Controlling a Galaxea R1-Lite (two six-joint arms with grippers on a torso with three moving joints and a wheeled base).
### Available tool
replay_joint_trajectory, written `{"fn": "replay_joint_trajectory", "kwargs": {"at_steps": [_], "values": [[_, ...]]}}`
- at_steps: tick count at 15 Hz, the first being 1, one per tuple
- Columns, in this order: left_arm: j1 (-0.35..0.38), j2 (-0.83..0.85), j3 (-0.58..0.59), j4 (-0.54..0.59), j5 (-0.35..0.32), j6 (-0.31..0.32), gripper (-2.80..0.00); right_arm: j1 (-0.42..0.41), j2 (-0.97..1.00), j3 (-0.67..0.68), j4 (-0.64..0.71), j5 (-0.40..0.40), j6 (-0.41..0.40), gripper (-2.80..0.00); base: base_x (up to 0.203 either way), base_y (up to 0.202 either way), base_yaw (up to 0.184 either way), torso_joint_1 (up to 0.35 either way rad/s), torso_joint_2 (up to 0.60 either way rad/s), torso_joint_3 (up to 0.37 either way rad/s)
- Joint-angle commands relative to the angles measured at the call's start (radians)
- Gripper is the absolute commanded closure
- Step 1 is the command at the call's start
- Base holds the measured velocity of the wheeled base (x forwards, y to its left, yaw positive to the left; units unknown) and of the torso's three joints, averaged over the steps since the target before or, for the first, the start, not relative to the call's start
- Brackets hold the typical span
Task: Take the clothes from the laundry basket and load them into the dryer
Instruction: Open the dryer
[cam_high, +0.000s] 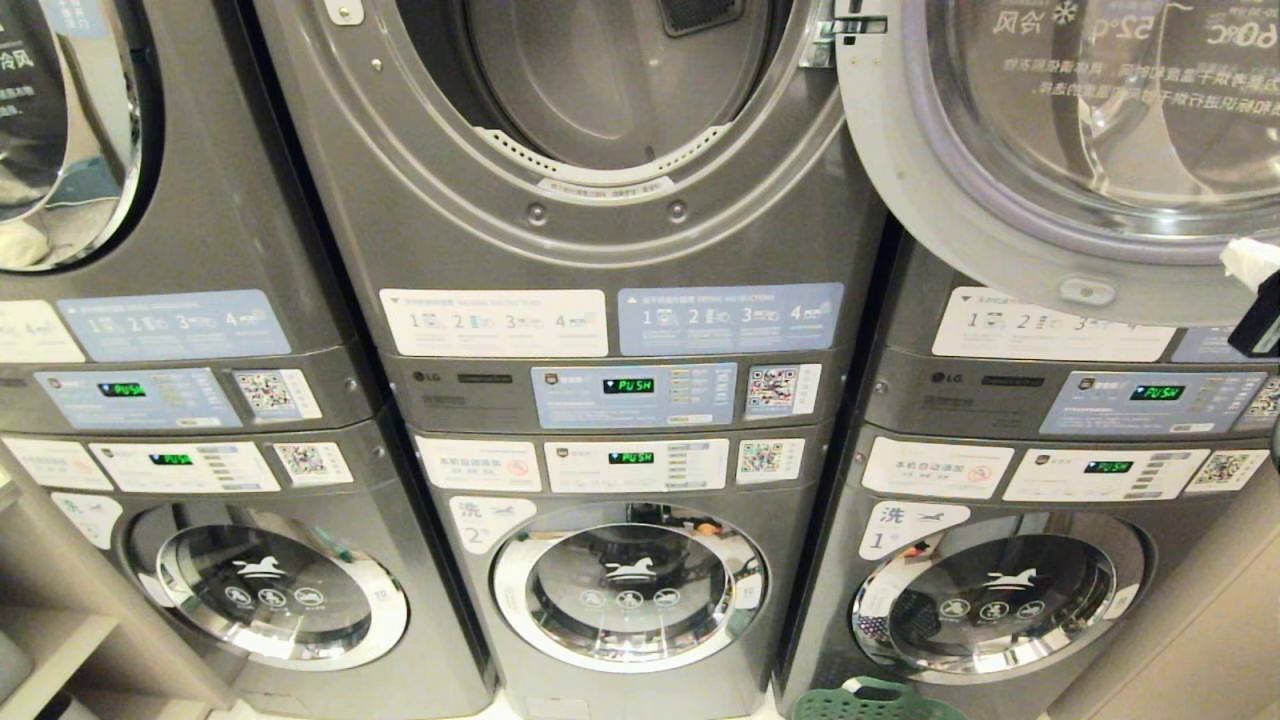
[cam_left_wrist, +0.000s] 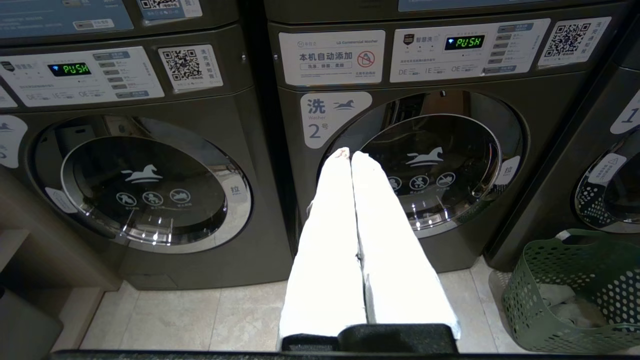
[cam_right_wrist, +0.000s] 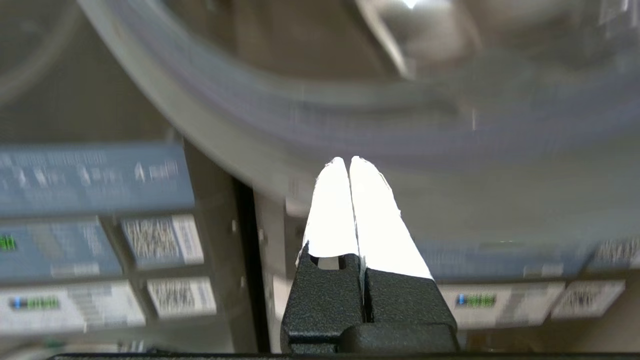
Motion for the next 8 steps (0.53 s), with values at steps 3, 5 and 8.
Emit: {"fn": "replay_joint_trajectory", "kwargs": {"at_steps": [3,5,8], "values": [[0.0,0.002,0.0,0.001,0.0,0.001,0.0,0.005,-0.084,0.21,-0.006,0.005,-0.003,0.0,0.0,0.0,0.0,0.0,0.0,0.0],[0.0,0.002,0.0,0.001,0.0,0.001,0.0,0.01,-0.157,0.368,-0.006,0.007,-0.002,0.0,0.0,0.0,0.0,0.0,0.0,0.0],[0.0,0.002,0.0,0.001,0.0,0.001,0.0,0.013,-0.333,0.613,0.001,0.012,-0.011,0.0,0.0,0.0,0.0,0.0,0.0,0.0]]}}
